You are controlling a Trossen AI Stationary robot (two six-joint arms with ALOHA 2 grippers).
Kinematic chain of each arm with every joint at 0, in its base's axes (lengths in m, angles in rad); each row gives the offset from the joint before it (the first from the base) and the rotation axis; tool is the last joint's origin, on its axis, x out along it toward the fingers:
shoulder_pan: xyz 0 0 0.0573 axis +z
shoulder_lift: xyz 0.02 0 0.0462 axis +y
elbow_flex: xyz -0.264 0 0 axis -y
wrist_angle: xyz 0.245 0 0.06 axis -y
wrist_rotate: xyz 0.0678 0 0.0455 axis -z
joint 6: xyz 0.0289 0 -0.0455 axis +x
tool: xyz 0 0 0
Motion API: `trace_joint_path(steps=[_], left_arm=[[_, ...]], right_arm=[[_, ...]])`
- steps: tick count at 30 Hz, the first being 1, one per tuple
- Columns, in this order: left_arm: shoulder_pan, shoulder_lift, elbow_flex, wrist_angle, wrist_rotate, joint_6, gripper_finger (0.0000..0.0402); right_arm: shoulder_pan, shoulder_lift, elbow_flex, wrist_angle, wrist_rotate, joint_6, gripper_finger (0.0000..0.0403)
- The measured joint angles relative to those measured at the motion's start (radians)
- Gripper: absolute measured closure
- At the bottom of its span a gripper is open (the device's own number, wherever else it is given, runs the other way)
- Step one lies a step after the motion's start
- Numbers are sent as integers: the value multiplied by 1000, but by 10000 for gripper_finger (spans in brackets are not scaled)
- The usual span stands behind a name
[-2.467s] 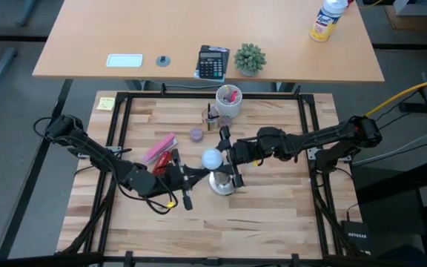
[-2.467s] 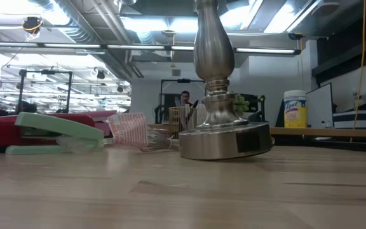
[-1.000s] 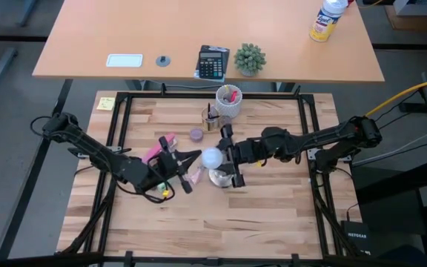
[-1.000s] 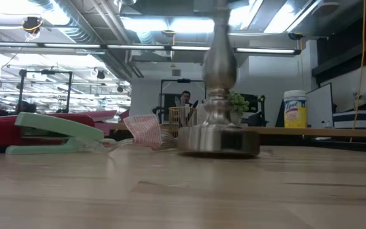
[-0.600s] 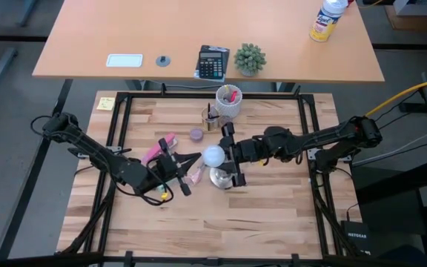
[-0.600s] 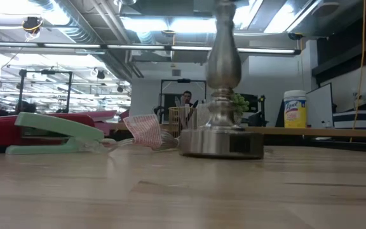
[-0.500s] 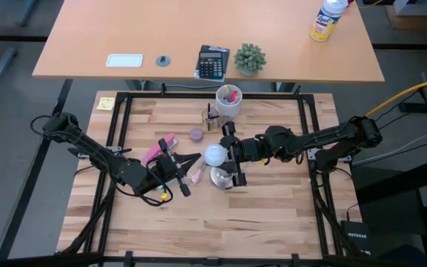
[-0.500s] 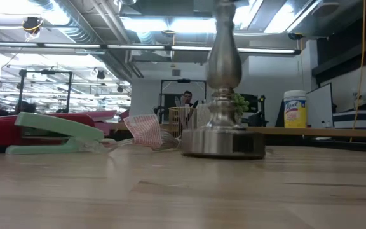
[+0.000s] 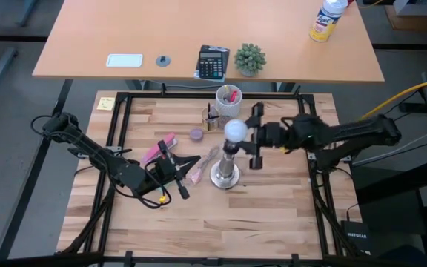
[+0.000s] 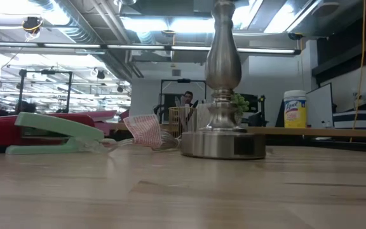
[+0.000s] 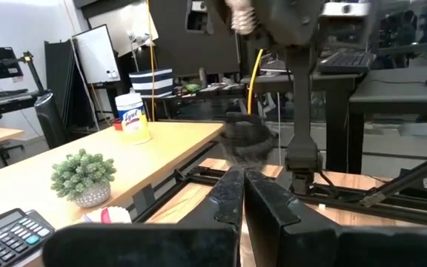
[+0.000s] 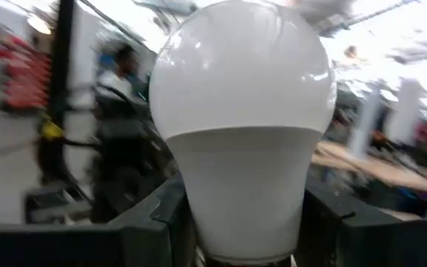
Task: Screw lightbulb
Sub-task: Remove the lightbulb from the lamp
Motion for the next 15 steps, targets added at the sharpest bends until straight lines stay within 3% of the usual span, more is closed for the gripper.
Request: trace_joint_path(steps=[7, 15], left_arm=[[0, 0, 0, -3, 0, 2, 396], [0, 0, 0, -5, 0, 2, 396]], right_arm=[[0, -143, 0, -343, 138, 42, 237], [0, -140, 0, -704, 207, 177, 237]])
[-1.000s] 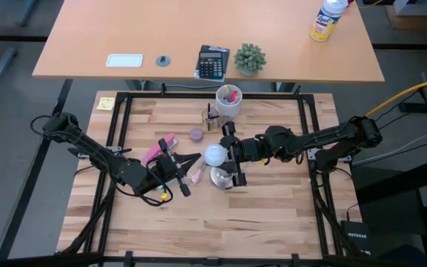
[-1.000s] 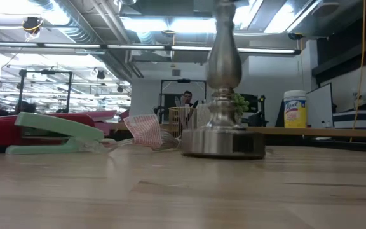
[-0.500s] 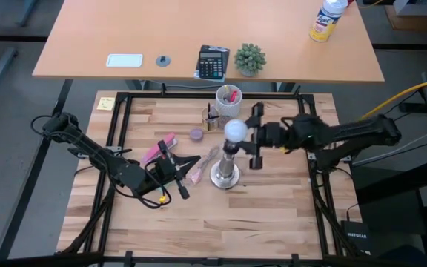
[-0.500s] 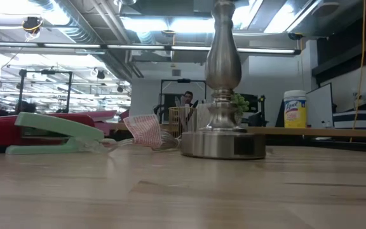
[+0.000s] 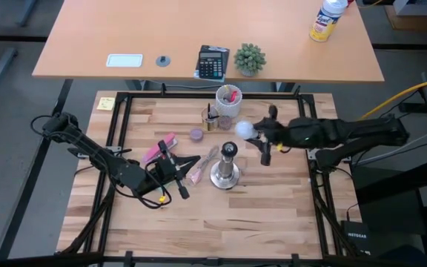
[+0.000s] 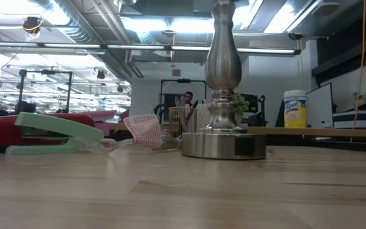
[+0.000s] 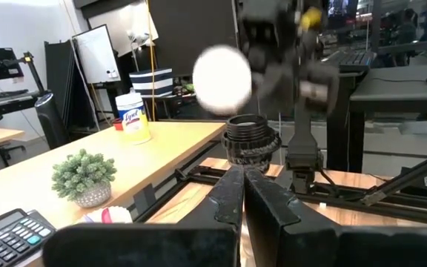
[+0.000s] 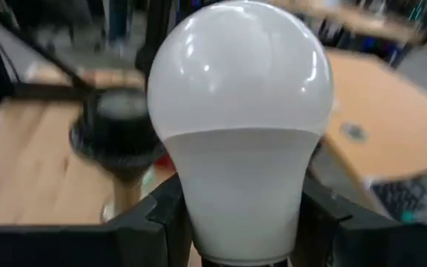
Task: Screw lightbulb
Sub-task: Remove the lightbulb from the lamp
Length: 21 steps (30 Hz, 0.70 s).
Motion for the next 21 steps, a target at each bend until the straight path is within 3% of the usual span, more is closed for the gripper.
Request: trace_joint_path(steps=[6, 11, 21], left_arm=[[0, 0, 0, -8, 0, 0, 396], [0, 0, 0, -32, 0, -16, 396], [0, 0, 0, -57, 0, -34, 396]], right_arm=[[0, 68, -47, -74, 3, 46, 237], [0, 140, -73, -76, 90, 48, 237], [-105, 281, -79, -76, 110, 64, 237]])
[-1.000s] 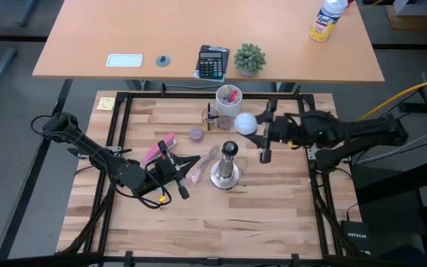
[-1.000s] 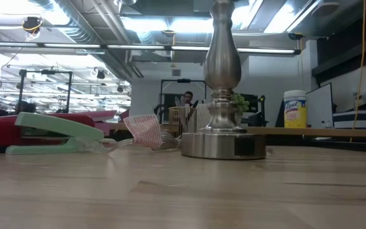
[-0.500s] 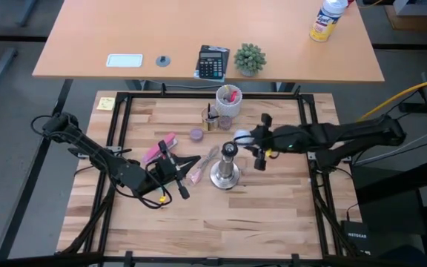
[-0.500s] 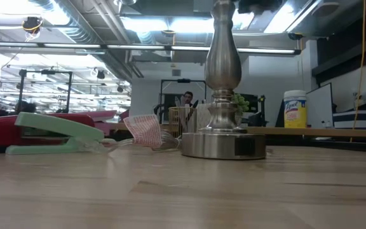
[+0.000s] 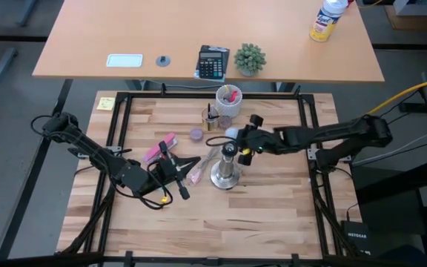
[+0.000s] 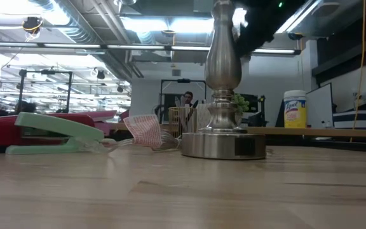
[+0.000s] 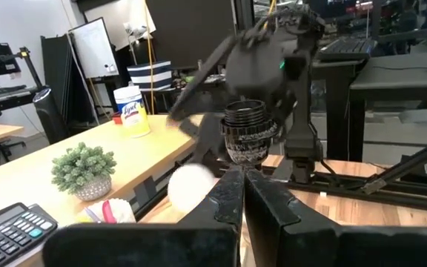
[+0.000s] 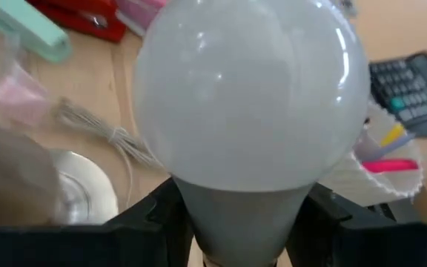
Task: Screw lightbulb
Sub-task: Remove the lightbulb from the lamp
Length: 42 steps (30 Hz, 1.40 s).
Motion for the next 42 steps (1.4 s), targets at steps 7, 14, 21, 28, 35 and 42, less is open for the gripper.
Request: trace_joint_path(steps=[7, 14, 21, 28, 35, 42], left_arm=[[0, 0, 0, 0, 0, 0, 396], [0, 0, 0, 0, 0, 0, 396], [0, 0, 0, -1, 0, 0, 396], [0, 0, 0, -1, 0, 0, 396], [0, 0, 0, -1, 0, -1, 396], [0, 0, 0, -2, 0, -1, 396]], right_arm=[[-111, 89, 0, -41, -117, -1, 237], [-226, 170, 0, -83, -222, -28, 237], [-319, 263, 0, -83, -380, -58, 237], [-374, 372, 0, -79, -444, -61, 237], [-385, 463, 3, -72, -483, -66, 237], [-386, 481, 5, -71, -499, -65, 237]])
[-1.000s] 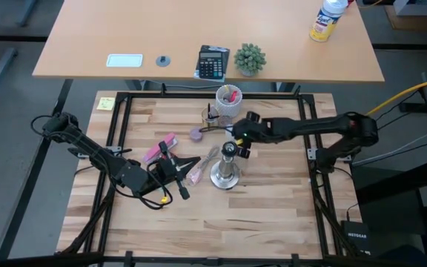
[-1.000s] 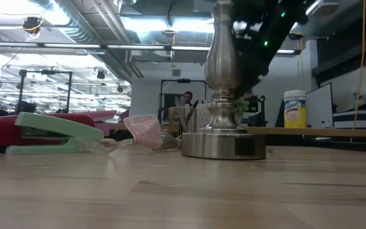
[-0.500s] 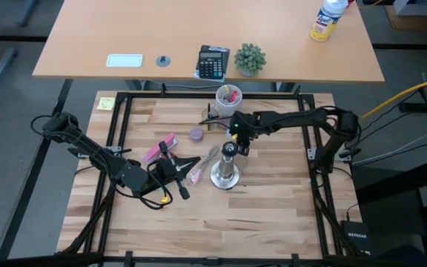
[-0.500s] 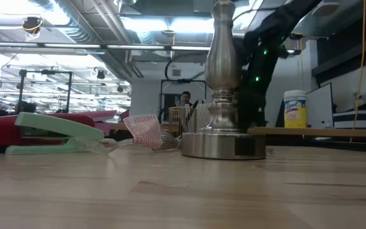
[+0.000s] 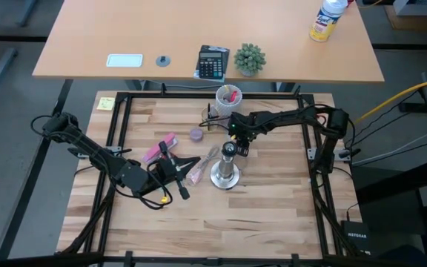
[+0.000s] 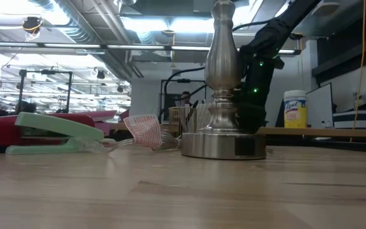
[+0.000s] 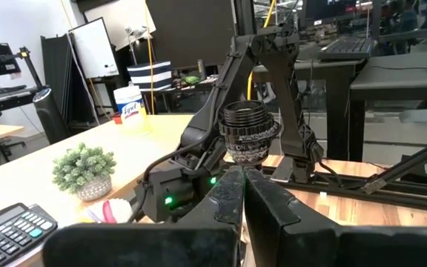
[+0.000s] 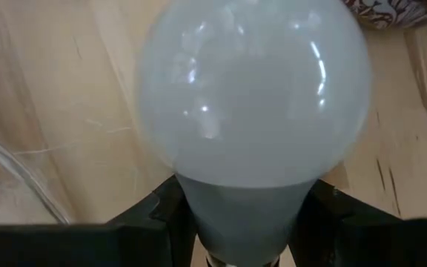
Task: Screw lightbulb
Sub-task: Remove the lightbulb from the lamp, then return to Home Position
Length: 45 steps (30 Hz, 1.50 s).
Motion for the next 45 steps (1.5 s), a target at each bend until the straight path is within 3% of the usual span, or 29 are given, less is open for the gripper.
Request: trace_joint_path(steps=[8, 20, 36, 45], left_arm=[[0, 0, 0, 0, 0, 0, 396], [0, 0, 0, 0, 0, 0, 396], [-1, -14, 0, 21, 0, 28, 396], [-40, -178, 0, 53, 0, 260, 396]], right_arm=[[3, 2, 2, -3, 48, 12, 227], [3, 6, 37, -49, 108, 15, 127], [3, -18, 359, -439, 80, 4, 123], [2, -173, 472, -543, 94, -18, 123]])
